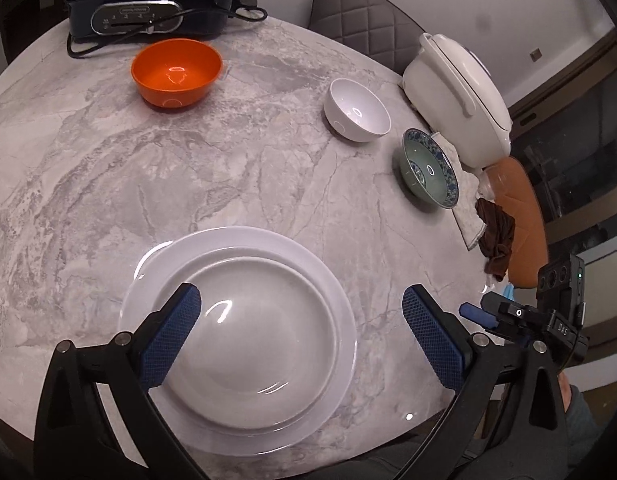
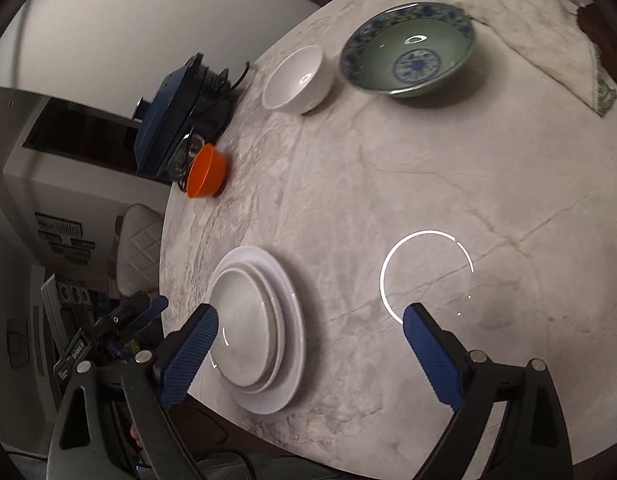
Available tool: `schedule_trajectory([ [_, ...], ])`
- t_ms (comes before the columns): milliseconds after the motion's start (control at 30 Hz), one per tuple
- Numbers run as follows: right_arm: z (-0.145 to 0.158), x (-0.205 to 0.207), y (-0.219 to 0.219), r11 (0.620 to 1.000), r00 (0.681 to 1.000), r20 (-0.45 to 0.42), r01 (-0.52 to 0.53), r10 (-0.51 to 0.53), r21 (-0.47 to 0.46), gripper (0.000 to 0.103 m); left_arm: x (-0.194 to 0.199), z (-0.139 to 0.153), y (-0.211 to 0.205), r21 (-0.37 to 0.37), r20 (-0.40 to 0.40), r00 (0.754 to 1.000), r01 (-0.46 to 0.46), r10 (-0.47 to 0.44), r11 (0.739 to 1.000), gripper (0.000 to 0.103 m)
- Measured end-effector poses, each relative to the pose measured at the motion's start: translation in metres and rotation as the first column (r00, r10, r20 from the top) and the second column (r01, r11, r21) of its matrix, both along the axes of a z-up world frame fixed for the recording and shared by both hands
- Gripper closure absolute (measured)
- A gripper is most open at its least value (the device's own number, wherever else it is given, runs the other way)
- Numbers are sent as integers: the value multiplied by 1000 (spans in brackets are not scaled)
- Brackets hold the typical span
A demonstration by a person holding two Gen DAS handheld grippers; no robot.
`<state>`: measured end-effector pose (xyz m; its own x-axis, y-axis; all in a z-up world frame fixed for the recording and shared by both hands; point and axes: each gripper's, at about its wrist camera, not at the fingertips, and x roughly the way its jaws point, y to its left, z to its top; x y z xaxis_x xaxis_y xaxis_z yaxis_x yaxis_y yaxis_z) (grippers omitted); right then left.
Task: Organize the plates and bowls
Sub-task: 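Open both grippers to release the deep plate on the stack, then move both grippers to the rim of the blue-patterned green bowl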
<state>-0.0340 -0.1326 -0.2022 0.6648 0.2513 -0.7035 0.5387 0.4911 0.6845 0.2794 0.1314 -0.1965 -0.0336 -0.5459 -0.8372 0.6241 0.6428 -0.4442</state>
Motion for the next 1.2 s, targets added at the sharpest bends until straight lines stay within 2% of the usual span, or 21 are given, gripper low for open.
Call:
schedule_trajectory([
  [100, -1, -16, -37, 999, 999, 16, 50, -50, 0, 8, -7, 0, -32, 49, 2, 1000, 5, -5, 999, 1],
  [200, 7, -26, -79, 997, 995, 62, 76, -75, -14, 8, -10, 0, -67, 67, -12, 1000, -4, 5, 998, 1],
  [333, 16, -27, -137, 997, 993, 102, 61, -55, -52, 8, -12, 3, -123, 89, 7, 1000, -2, 1, 996, 1],
  [433, 14, -22, -179, 997, 993, 108, 48, -42, -54, 8, -15, 6, -170, 105, 61, 997, 30, -37, 994, 1],
  [567, 6, -2, -220, 998, 995, 101, -7, 12, -55, 13, -14, -10, -227, 114, 30, 998, 60, -64, 992, 2],
  [667, -9, 15, -239, 998, 995, 78, -56, 59, -41, 17, -15, -28, -263, 129, 17, 996, 83, -86, 988, 2],
  [833, -33, 40, -255, 994, 993, 52, -107, 106, 9, 38, -16, -46, -307, 150, 20, 995, 94, -98, 984, 5],
  [867, -36, 44, -256, 993, 993, 45, -114, 113, 11, 38, -16, -49, -313, 145, 19, 995, 98, -102, 985, 12],
  [900, -38, 47, -258, 993, 992, 38, -121, 120, 16, 39, -14, -53, -318, 150, 12, 994, 103, -106, 983, 14],
  [1033, -46, 58, -263, 990, 990, 10, -143, 142, 23, 40, -12, -68, -335, 169, -4, 993, 115, -116, 979, 15],
  [1133, -50, 66, -268, 987, 988, -6, -155, 155, 29, 41, -11, -79, -343, 173, -27, 992, 125, -122, 977, 23],
  [1200, -51, 70, -271, 987, 987, -17, -160, 161, 26, 43, -8, -86, -348, 174, -42, 992, 123, -117, 977, 24],
])
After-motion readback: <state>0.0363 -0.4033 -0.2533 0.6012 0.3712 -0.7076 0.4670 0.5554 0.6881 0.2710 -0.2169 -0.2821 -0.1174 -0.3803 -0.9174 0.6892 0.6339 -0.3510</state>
